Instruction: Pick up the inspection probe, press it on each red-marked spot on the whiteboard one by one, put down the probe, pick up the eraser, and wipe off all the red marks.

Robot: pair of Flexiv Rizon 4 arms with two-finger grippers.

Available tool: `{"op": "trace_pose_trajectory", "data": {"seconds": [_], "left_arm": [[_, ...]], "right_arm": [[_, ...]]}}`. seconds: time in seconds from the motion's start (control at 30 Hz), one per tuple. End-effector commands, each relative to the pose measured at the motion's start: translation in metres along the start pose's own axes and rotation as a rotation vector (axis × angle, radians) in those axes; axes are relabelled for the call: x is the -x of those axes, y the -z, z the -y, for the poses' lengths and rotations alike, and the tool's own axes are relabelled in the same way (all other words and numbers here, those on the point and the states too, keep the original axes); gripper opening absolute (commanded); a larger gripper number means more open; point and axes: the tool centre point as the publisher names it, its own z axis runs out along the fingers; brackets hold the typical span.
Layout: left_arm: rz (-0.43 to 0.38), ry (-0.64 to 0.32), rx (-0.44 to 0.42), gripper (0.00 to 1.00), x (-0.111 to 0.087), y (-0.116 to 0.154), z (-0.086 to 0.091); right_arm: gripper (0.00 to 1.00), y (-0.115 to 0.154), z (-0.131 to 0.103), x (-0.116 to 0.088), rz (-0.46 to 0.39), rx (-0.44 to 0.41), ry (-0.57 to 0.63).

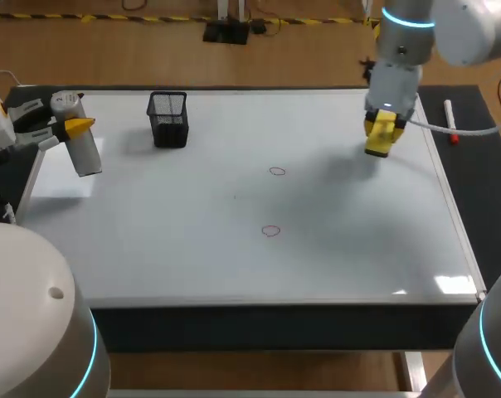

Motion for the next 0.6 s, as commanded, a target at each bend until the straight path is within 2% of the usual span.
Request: {"op": "trace_pose_trajectory", "data": {"seconds": [0.03,0.6], "left_arm": [[0.001,0.000,0.000,0.00,-0.0001,0.0001,0.0011],[0.001,0.000,0.000,0.00,-0.0001,0.0001,0.0011]], "right_arm": [[0.00,-0.0011,0.0070,-0.0118,0.011,0.011,-0.007],[0.00,-0.0011,0.0070,-0.0118,0.011,0.011,-0.007]]}}
